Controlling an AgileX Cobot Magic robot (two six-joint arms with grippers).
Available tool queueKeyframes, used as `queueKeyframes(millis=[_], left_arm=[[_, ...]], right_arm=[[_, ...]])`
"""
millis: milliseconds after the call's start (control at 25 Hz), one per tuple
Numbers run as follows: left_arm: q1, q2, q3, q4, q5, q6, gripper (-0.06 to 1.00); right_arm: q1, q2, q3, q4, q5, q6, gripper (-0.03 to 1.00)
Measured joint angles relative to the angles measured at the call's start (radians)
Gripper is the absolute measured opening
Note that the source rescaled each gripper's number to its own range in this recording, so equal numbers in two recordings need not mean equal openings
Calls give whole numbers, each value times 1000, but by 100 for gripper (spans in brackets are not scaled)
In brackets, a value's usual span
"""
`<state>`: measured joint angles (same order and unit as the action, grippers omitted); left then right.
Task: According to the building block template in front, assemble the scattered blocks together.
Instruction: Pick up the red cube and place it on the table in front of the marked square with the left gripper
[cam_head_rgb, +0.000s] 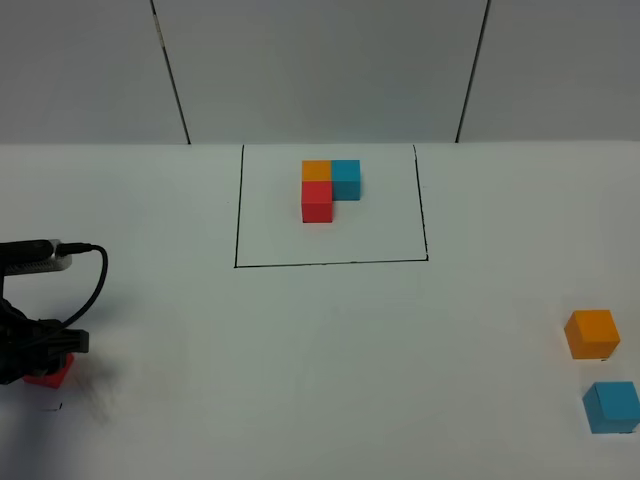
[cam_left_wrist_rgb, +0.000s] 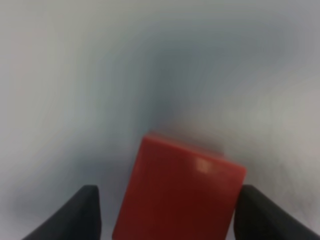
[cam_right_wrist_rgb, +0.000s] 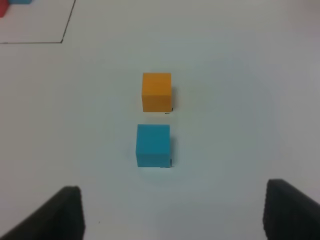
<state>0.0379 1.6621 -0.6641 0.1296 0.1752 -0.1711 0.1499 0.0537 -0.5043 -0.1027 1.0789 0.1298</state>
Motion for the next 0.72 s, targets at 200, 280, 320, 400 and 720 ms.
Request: queueKeyframes(millis=[200,280,320,400,720], left_arm=[[0,1,-28,7,1,0,42],[0,1,-36,7,1,0,42],[0,1,-37,7,1,0,42],[0,3,-38,7,4,0,42],[0,90,-38,7,36,0,42]], right_arm=[[0,0,0,0,0,0,52],[0,0,0,0,0,0,52],[0,0,0,0,0,0,52],[0,0,0,0,0,0,52],[0,0,0,0,0,0,52]])
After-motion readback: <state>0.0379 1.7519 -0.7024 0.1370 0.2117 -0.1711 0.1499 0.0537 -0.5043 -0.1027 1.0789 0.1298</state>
